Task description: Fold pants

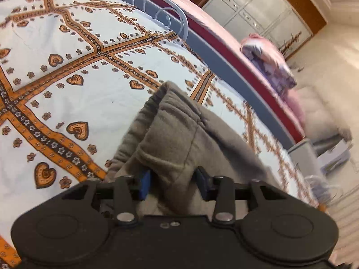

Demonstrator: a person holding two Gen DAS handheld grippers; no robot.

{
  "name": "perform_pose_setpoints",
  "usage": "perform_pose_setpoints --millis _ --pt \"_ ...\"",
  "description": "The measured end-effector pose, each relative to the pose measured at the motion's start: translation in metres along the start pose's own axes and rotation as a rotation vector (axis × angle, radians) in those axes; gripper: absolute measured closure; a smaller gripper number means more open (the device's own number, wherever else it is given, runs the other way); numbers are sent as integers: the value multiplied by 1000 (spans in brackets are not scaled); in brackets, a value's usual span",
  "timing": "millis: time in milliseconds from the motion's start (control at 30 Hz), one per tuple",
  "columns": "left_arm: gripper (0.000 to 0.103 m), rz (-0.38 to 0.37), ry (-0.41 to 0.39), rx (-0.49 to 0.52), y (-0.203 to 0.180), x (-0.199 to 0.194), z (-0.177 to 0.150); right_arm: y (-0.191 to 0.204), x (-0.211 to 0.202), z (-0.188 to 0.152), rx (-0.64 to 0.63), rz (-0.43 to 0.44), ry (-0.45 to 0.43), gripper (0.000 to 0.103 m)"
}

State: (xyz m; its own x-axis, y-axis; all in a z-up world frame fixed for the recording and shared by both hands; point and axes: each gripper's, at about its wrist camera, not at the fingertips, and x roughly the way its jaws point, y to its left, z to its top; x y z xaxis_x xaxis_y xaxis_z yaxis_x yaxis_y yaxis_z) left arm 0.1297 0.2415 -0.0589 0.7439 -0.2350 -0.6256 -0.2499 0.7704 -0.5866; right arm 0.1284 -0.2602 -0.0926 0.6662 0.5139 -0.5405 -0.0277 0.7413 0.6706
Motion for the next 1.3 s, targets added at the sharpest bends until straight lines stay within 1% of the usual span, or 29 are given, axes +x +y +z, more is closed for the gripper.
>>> perform_pose_setpoints --millis 67,133,167,200,233,267,333,367,400,433,467,500,567,667,733,800,833,867,900,933,967,1000,1033,1067,1133,1200,1233,1267,1300 --pt "89 -77 -28 -35 2 -10 2 -5 6 5 45 5 -6 97" --pt "91 -181 -69 -64 2 -26 3 -7 8 11 84 28 -10 97" --pt "92 -229 -90 -76 3 -34 4 -4 6 16 79 48 -24 97" --pt "92 -246 -98 -77 3 -40 4 1 1 20 59 69 -42 97" --pt "92 -245 -97 -65 4 -45 4 6 -5 23 36 84 -58 97" --pt "92 -212 -82 -27 5 -48 2 12 -12 25 14 94 -76 97" --pt "92 -81 -21 84 2 -43 -4 15 -22 26 -2 104 -84 97" --pt "92 -26 23 130 -1 -34 -8 13 -23 24 -5 95 -69 97" --pt "92 46 81 185 -4 -22 -13 11 -18 21 -18 73 -38 97" --pt "92 77 88 231 -10 -17 -16 8 -10 16 -40 31 5 97" --pt "92 88 76 256 -16 -17 -16 4 -1 11 -42 -10 51 97" --pt "92 91 62 266 -21 -20 -16 -3 4 7 -14 -12 64 97" --pt "91 99 45 289 -27 -22 -19 -8 2 6 31 7 34 97" --pt "85 99 45 271 -23 -21 -19 -5 -1 9 9 0 31 97" --pt "84 99 41 252 -22 -20 -20 -8 0 10 19 -2 34 97" --pt "90 112 38 259 -21 -19 -16 -15 4 10 57 13 37 97" --pt "91 88 15 245 -21 -24 -14 -16 5 10 61 19 41 97" --pt "91 34 -24 234 -23 -34 -13 -12 4 11 53 19 32 97" --pt "91 -5 -46 216 -21 -41 -12 -7 -3 11 29 27 11 97" --pt "91 -11 -53 198 -19 -46 -12 -1 -12 11 -1 41 -17 97" --pt "91 12 -44 196 -15 -46 -14 4 -19 11 -30 54 -40 97" --pt "91 51 -9 200 -11 -40 -15 8 -24 11 -52 57 -49 97" --pt "91 82 36 204 -8 -31 -17 8 -24 10 -63 56 -43 97" --pt "91 105 69 223 -6 -23 -20 5 -18 8 -64 41 -14 97" --pt "87 121 53 261 -11 -24 -19 -5 4 5 -36 -19 94 98" --pt "78 153 30 274 -21 -33 -22 -13 0 6 26 22 72 97" --pt "77 176 18 291 -25 -37 -24 -12 -6 8 31 19 63 97" --pt "66 207 -7 316 -32 -44 -26 -12 -14 10 23 21 44 97" --pt "46 233 -36 329 -37 -49 -27 -11 -22 12 8 31 30 97"
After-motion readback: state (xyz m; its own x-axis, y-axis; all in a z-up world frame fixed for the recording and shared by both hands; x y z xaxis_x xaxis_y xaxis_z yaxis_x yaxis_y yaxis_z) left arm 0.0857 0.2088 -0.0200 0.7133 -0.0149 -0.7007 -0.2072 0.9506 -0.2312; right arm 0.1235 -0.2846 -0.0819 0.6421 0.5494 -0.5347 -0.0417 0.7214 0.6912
